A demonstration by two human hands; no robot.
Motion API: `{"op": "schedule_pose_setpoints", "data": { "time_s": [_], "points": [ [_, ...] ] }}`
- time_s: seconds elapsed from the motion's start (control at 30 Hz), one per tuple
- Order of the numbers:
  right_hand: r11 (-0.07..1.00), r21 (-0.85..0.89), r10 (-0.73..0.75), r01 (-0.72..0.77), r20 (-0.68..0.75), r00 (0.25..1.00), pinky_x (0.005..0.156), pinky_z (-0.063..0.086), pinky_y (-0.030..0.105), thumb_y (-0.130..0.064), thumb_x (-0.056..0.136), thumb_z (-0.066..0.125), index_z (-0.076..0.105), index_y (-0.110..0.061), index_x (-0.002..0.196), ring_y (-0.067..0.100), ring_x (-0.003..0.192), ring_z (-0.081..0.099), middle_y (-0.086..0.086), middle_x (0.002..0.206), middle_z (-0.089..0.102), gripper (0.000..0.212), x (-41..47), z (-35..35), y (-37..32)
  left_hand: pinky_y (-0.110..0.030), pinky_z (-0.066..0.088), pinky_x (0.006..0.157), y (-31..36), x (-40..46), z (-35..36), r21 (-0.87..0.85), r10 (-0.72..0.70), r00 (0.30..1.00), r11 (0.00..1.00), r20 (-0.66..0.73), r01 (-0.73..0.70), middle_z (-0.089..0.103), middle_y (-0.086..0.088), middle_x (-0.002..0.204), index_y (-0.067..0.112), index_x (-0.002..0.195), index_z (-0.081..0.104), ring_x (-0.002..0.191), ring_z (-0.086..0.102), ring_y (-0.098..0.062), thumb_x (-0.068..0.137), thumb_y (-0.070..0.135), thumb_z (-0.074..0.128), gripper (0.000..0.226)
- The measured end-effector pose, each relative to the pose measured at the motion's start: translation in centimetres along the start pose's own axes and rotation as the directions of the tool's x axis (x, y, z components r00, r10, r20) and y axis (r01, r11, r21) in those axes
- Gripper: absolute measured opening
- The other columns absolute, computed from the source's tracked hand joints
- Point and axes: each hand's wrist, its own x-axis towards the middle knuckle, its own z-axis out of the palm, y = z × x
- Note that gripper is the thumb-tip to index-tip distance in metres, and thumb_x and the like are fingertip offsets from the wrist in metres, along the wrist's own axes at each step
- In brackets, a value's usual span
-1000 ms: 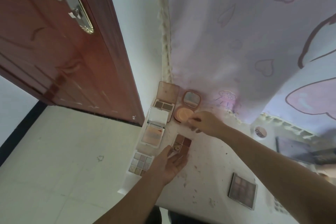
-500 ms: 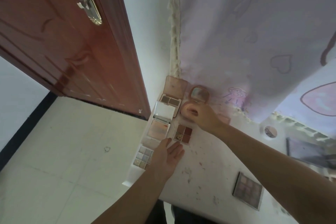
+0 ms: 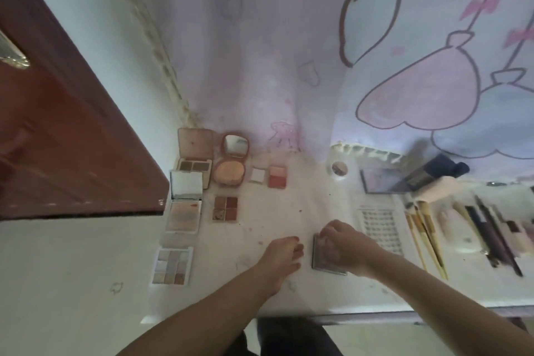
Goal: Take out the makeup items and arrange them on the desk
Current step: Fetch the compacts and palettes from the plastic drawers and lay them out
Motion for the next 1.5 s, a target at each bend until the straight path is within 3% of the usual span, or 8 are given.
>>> {"op": "schedule_pose_setpoints", "data": {
  "time_s": [0.13, 0.3, 0.53, 0.73, 0.9, 1.13, 1.33, 1.5],
  "points": [
    [0.994, -0.096, -0.066, 0.053, -0.134, 0.989, 0.106, 0.031, 0.028, -0.043, 0.086, 0.057, 0.036, -0.019, 0.134, 0.022, 0.129, 0.038, 0.002, 0.144, 0.034, 0.057, -1.3, 3.7, 1.1, -0.025, 0.045, 0.078, -0.7, 0.6, 2.0, 0.152, 0.018, 0.998, 0.988, 0.053, -0.026, 0.061, -0.006, 0.104, 0.018, 0.093, 0.062, 0.096, 0.055, -0.017, 0.097, 0.019, 0.041, 0.022],
    [0.988, 0.087, -0.106, 0.126, -0.205, 0.973, 0.092, 0.039, 0.024, -0.044, 0.083, 0.06, 0.043, -0.021, 0.121, 0.019, 0.12, 0.04, -0.001, 0.135, 0.039, 0.048, -1.0, 3.8, 0.5, -0.038, 0.048, 0.093, -0.2, -0.1, 0.5, 0.183, 0.055, 0.996, 0.981, 0.067, -0.067, 0.066, -0.017, 0.11, 0.007, 0.104, 0.068, 0.097, 0.059, -0.025, 0.093, 0.022, 0.048, 0.027],
    [0.911, 0.315, -0.172, 0.266, -0.295, 0.94, 0.073, 0.036, 0.01, -0.051, 0.078, 0.065, 0.045, -0.036, 0.106, 0.005, 0.096, 0.046, -0.016, 0.107, 0.044, 0.038, -0.9, -0.3, -5.2, -0.048, 0.038, 0.106, 0.3, -3.1, -4.5, -0.381, 0.088, 0.911, 0.921, 0.403, 0.08, 0.055, -0.019, 0.133, 0.012, 0.13, 0.053, 0.123, 0.053, -0.035, 0.095, 0.042, 0.041, 0.048],
    [0.834, 0.454, -0.304, 0.314, -0.097, 0.948, 0.09, 0.05, 0.027, -0.042, 0.079, 0.068, 0.052, -0.031, 0.102, 0.008, 0.097, 0.056, -0.011, 0.105, 0.058, 0.03, 1.2, -2.1, -9.0, -0.045, 0.046, 0.095, -0.6, -5.3, -8.5, -0.586, 0.074, 0.958, 0.803, 0.277, 0.107, 0.059, -0.025, 0.123, 0.003, 0.121, 0.062, 0.105, 0.057, -0.035, 0.094, 0.04, 0.046, 0.048],
    [0.724, 0.668, -0.343, 0.169, 0.137, 0.929, 0.075, 0.054, 0.017, -0.03, 0.09, 0.062, 0.066, -0.015, 0.101, 0.005, 0.082, 0.068, -0.003, 0.095, 0.072, 0.02, 3.9, -4.0, -11.4, -0.048, 0.047, 0.095, -3.2, -6.5, -11.9, -0.691, -0.007, 0.968, 0.699, 0.249, 0.183, 0.056, -0.03, 0.124, -0.005, 0.119, 0.06, 0.105, 0.056, -0.041, 0.089, 0.039, 0.051, 0.054],
    [0.79, 0.579, -0.247, 0.202, 0.0, 0.969, 0.068, 0.055, 0.023, -0.021, 0.098, 0.048, 0.066, -0.009, 0.092, 0.019, 0.078, 0.071, 0.008, 0.093, 0.072, 0.023, 8.3, -3.1, -14.3, -0.055, 0.052, 0.076, -4.7, -6.4, -13.1, -0.802, -0.097, 0.995, 0.592, 0.025, 0.078, 0.058, -0.032, 0.118, 0.004, 0.123, 0.053, 0.103, 0.059, -0.043, 0.098, 0.034, 0.045, 0.04],
    [0.849, 0.475, -0.239, 0.231, -0.043, 0.97, 0.072, 0.052, 0.023, -0.022, 0.098, 0.045, 0.066, -0.008, 0.093, 0.016, 0.079, 0.068, 0.005, 0.091, 0.07, 0.026, 9.4, -1.9, -15.4, -0.046, 0.041, 0.103, -4.8, -6.9, -13.7, -0.798, -0.159, 0.983, 0.602, -0.091, 0.023, 0.053, -0.029, 0.125, -0.008, 0.125, 0.047, 0.117, 0.052, -0.04, 0.099, 0.027, 0.046, 0.045],
    [0.842, 0.492, -0.206, 0.221, -0.086, 0.975, 0.077, 0.05, 0.023, -0.024, 0.098, 0.046, 0.066, -0.007, 0.097, 0.017, 0.081, 0.067, 0.004, 0.093, 0.068, 0.027, 9.2, -1.1, -15.7, -0.046, 0.043, 0.099, -4.2, -7.0, -13.4, -0.782, -0.155, 0.97, 0.621, -0.188, -0.052, 0.053, -0.026, 0.124, -0.006, 0.124, 0.047, 0.11, 0.053, -0.038, 0.097, 0.024, 0.049, 0.041]
  ]
}}
